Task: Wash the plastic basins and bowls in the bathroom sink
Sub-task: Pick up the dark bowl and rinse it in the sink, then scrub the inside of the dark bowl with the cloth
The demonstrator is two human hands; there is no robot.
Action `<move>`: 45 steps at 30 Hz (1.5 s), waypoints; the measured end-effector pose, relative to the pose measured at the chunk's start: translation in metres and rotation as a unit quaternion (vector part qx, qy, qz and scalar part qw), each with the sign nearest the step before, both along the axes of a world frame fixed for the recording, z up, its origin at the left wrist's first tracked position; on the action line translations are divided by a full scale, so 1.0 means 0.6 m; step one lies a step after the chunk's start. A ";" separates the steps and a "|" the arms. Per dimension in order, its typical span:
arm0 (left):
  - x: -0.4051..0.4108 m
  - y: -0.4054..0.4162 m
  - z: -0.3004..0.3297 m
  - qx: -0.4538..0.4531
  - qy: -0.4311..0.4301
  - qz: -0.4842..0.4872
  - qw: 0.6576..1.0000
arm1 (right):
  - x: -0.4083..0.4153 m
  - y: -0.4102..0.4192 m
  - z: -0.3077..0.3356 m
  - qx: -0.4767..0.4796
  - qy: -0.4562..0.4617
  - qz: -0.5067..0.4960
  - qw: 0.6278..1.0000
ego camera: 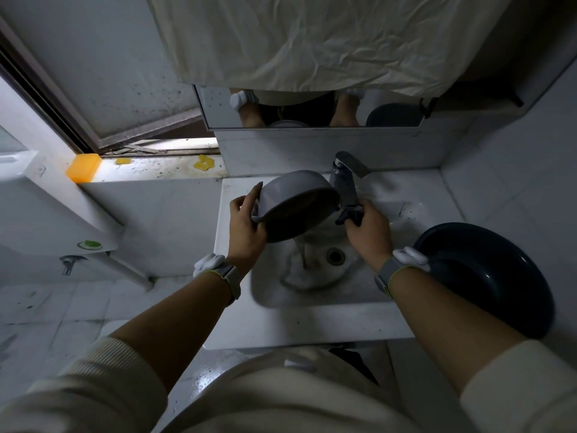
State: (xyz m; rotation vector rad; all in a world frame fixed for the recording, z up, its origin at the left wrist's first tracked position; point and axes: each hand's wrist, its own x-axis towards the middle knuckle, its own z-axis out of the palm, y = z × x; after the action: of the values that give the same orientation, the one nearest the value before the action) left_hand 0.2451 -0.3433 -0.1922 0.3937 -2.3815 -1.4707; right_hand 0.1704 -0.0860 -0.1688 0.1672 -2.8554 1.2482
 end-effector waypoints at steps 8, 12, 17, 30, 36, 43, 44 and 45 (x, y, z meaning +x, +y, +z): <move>0.011 -0.019 -0.016 -0.090 -0.002 -0.054 0.995 | 0.002 -0.027 -0.009 -0.031 -0.092 0.028 0.995; 0.015 -0.016 -0.016 -0.125 0.021 -0.055 0.990 | 0.003 -0.043 -0.006 -0.012 -0.066 0.013 0.998; 0.034 -0.030 -0.020 -0.167 0.022 -0.072 0.983 | 0.010 -0.043 -0.001 0.002 -0.022 0.016 1.000; 0.055 -0.050 -0.038 -0.233 0.002 -0.083 0.969 | 0.016 -0.052 0.002 0.015 0.044 0.050 0.998; 0.043 -0.049 -0.022 -0.053 -0.001 -0.071 0.996 | -0.001 -0.070 0.016 -0.008 0.060 0.058 0.997; 0.024 -0.053 -0.023 0.378 -0.135 0.026 0.916 | -0.010 -0.095 0.031 -0.049 0.064 0.053 0.995; 0.024 -0.053 -0.026 0.406 -0.149 0.031 0.901 | -0.010 -0.097 0.030 -0.040 0.067 0.060 0.995; 0.024 -0.053 -0.028 0.425 -0.164 0.034 0.889 | -0.011 -0.098 0.030 -0.030 0.071 0.064 0.995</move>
State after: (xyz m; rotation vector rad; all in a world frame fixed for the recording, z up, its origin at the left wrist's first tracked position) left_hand 0.2594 -0.3748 -0.2091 0.9706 -1.7475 -2.5223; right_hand 0.1641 -0.1448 -0.1511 0.4246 -2.7206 1.2854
